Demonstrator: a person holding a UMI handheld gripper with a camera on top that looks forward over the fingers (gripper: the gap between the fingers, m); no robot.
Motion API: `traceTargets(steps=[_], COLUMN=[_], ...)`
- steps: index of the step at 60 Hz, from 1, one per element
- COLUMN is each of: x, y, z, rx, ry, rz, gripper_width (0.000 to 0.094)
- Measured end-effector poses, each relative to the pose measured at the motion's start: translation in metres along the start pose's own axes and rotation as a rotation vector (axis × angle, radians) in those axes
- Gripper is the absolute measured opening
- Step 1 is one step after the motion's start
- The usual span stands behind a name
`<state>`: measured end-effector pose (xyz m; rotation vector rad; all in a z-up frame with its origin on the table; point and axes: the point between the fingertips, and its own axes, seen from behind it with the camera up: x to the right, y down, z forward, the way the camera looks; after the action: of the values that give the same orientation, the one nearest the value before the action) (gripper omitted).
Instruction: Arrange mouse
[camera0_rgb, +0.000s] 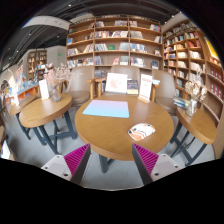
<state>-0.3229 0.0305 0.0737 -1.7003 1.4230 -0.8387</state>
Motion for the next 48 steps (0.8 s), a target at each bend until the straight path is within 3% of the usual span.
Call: traceTargets(steps=[20, 48], x=[0.075, 0.106], y=[0.014, 0.012], z=[0.025, 0.088], rx=[-0.023, -0.011], ry=[0.125, 0.156], rz=[0.063, 0.087], gripper_width=[0.0857, 0.0855])
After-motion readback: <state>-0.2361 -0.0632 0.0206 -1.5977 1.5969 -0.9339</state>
